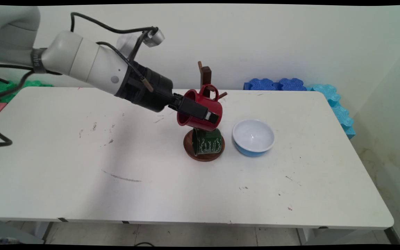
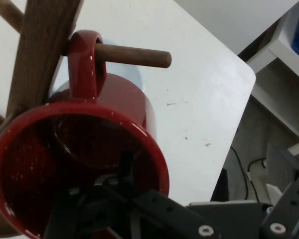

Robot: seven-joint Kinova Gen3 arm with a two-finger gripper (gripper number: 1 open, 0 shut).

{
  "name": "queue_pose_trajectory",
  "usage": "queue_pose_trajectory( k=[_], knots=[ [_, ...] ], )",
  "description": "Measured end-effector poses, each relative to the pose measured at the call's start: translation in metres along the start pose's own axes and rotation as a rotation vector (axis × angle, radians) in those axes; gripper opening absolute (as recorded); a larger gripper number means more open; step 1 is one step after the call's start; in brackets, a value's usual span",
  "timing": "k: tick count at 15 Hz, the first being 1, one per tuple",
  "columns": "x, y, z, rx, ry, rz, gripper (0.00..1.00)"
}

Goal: Pick up the red mug from the rack, then place the picked object on the table

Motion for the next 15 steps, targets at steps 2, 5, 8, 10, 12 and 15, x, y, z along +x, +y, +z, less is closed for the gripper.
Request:
queue_pose_trajectory(
  k=[2,5,8,10,12,15],
  knots=[
    [-0.001,0.000,0.004,0.005,-0.002,0.001,1.00],
    [-0.001,-0.001,0.010,0.017,-0.003,0.004,0.00],
    [-0.001,-0.002,0.013,0.027,-0.001,0.010,0.00],
    [0.000,-0.003,0.015,0.033,0.002,0.016,0.00],
    [0.002,-0.004,0.017,0.038,0.006,0.023,0.00],
    [0.004,-0.006,0.019,0.045,0.009,0.033,0.00]
  ],
)
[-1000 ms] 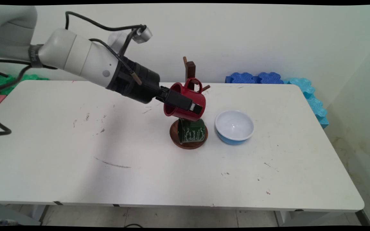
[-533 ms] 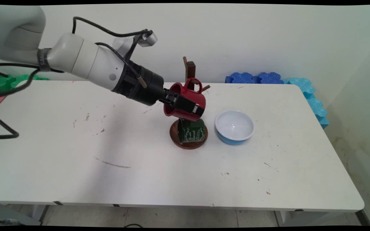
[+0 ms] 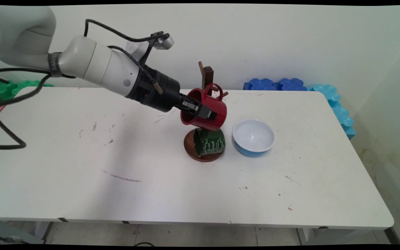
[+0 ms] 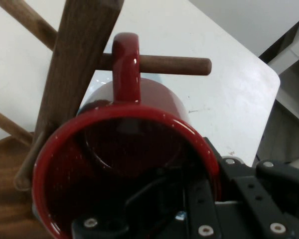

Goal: Place the picked object on the table

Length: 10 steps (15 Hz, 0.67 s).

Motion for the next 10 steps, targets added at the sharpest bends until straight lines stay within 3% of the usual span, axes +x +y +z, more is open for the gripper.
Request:
queue_pose_trajectory(
  k=[10],
  knots=[
    [0.0098,-0.0072,-0.0017,0.011,0.007,0.045,0.00]
  ],
)
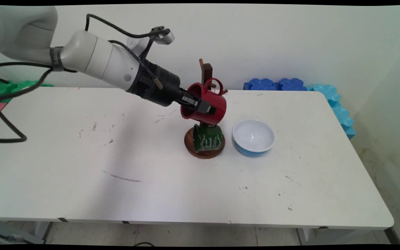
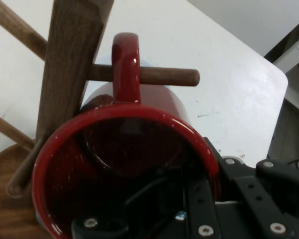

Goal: Place the picked object on the table

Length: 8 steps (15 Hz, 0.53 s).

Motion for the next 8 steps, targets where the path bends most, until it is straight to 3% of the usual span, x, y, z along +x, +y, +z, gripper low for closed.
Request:
queue_pose_trajectory(
  k=[8],
  knots=[
    [-0.0008,0.0003,-0.0092,0.002,-0.013,0.051,0.00]
  ],
)
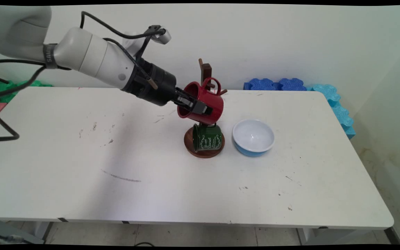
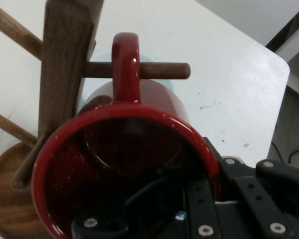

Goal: Place the picked object on the table

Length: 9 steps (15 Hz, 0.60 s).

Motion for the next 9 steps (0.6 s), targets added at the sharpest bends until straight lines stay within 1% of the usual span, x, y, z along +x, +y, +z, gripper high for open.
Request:
queue_pose_trajectory(
  k=[9],
  knots=[
    [0.0034,0.0051,-0.0093,-0.019,-0.001,0.053,0.00]
  ],
)
